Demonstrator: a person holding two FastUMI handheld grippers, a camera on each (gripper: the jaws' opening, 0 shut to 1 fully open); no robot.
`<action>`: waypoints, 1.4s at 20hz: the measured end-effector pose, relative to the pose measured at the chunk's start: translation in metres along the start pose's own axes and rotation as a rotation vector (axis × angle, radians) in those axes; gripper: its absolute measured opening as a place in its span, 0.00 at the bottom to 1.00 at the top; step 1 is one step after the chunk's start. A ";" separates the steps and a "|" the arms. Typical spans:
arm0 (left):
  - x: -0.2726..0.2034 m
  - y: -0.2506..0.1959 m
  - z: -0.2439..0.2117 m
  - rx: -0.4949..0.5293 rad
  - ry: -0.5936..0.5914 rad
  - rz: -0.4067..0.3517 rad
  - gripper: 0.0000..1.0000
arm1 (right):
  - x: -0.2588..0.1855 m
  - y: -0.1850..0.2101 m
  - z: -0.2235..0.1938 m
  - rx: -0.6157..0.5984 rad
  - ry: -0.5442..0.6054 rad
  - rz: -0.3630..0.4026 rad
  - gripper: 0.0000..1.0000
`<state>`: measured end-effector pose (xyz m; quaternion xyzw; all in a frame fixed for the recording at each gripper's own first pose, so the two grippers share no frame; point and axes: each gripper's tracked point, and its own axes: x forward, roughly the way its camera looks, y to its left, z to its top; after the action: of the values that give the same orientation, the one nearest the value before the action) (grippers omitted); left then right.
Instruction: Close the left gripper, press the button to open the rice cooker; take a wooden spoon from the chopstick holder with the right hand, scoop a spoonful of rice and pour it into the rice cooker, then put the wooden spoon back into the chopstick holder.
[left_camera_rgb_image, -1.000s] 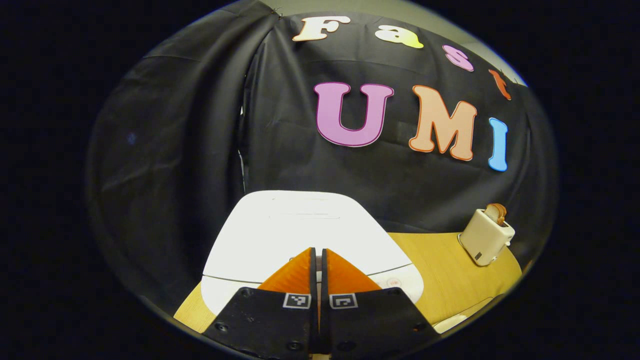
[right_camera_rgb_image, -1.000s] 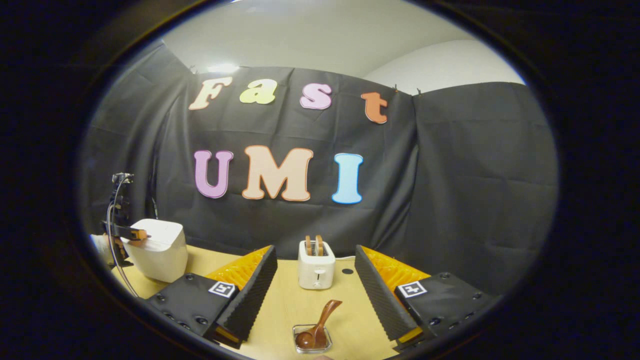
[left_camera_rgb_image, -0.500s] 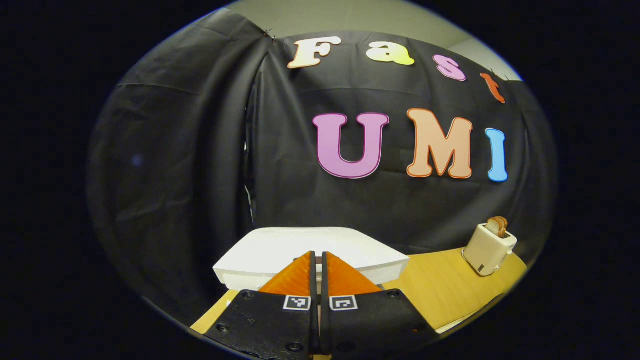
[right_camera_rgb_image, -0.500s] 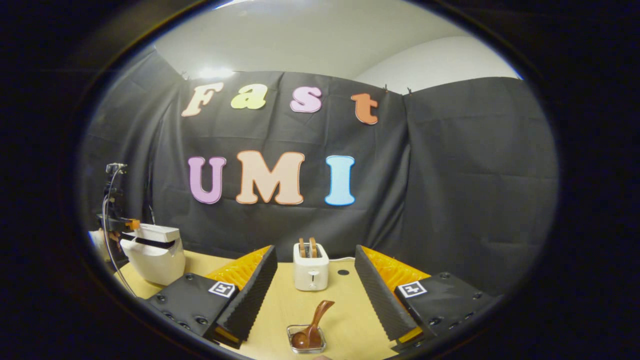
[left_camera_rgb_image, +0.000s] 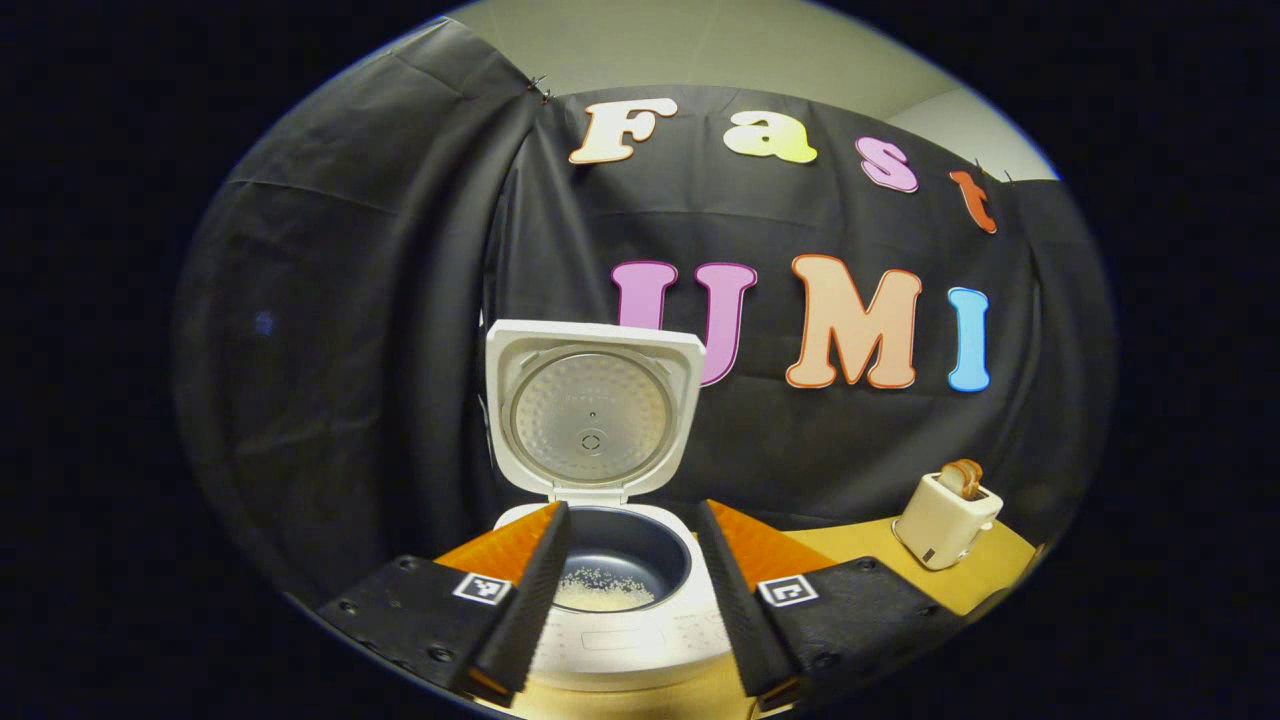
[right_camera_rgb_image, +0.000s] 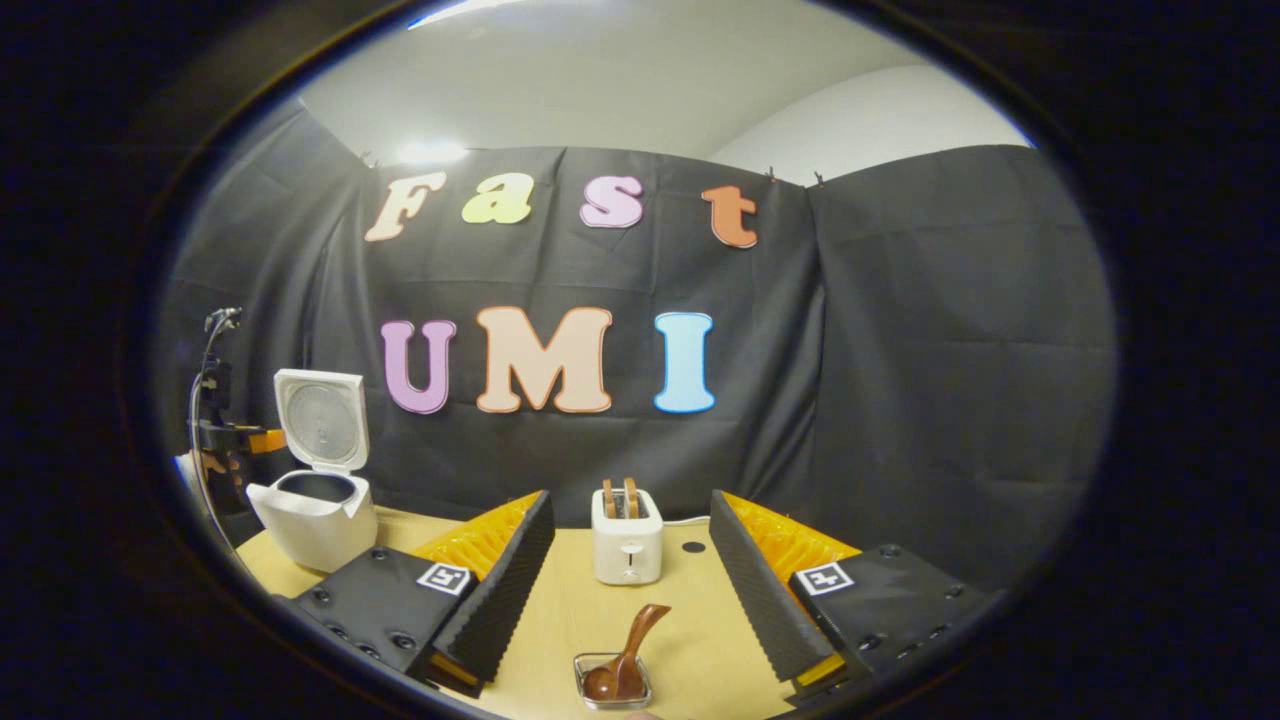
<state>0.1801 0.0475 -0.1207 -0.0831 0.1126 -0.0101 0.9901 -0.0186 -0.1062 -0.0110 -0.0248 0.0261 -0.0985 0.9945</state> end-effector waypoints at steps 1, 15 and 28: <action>-0.007 -0.002 0.006 0.001 -0.011 0.000 0.87 | 0.001 -0.001 0.000 0.005 0.001 0.004 1.00; -0.119 -0.047 0.059 0.017 -0.164 -0.049 0.95 | 0.062 -0.011 -0.068 0.124 0.200 0.072 1.00; -0.161 -0.071 0.064 0.044 -0.174 -0.054 0.94 | 0.097 -0.009 -0.182 0.156 0.503 0.072 0.98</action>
<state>0.0373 -0.0059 -0.0122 -0.0647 0.0237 -0.0319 0.9971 0.0644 -0.1425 -0.1967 0.0783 0.2659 -0.0678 0.9584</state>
